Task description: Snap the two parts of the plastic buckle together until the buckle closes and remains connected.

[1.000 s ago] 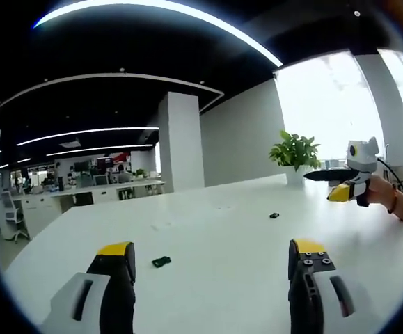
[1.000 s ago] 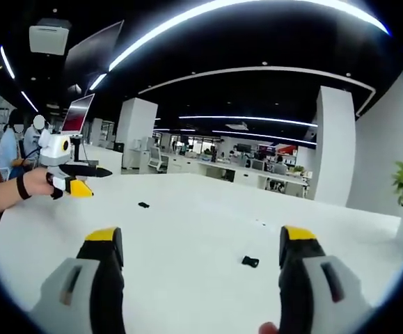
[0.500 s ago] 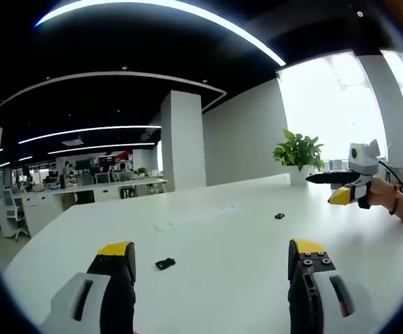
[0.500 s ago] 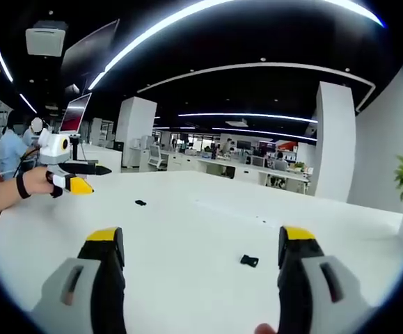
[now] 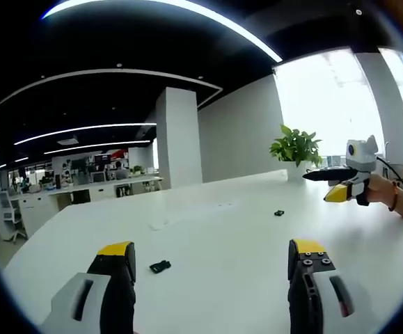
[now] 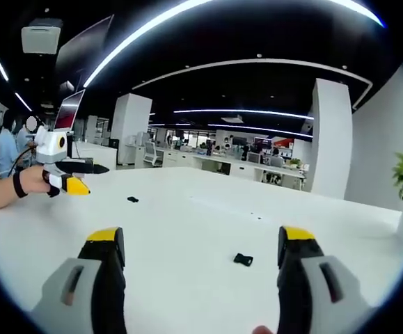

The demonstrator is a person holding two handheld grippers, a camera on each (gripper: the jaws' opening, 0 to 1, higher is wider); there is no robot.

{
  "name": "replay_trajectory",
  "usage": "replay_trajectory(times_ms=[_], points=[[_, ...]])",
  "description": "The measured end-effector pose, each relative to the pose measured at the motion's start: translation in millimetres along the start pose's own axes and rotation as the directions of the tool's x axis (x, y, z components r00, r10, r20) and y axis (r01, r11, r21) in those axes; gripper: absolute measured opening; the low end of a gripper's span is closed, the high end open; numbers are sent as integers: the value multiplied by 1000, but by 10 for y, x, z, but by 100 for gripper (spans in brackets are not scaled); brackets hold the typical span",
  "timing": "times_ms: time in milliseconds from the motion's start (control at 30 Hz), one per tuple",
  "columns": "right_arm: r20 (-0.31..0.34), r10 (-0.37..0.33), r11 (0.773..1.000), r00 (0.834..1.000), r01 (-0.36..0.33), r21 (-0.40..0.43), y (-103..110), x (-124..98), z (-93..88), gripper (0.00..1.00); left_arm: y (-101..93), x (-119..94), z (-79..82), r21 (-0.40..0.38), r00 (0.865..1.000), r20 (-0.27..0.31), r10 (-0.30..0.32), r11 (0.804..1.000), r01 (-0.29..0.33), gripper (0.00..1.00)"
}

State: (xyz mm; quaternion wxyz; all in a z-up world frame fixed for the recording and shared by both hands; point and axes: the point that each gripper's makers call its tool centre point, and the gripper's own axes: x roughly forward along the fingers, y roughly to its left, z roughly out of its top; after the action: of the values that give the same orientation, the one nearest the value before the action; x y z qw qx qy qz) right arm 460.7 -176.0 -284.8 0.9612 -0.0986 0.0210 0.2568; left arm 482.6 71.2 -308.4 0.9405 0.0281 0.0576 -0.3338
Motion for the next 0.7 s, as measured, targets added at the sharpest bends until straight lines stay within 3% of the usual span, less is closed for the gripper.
replay_trajectory(times_ms=[700], points=[[-10, 7, 1000, 1000, -7, -2, -38, 174, 43, 91, 120, 103, -32, -24, 1000, -11, 6, 1000, -6, 92]])
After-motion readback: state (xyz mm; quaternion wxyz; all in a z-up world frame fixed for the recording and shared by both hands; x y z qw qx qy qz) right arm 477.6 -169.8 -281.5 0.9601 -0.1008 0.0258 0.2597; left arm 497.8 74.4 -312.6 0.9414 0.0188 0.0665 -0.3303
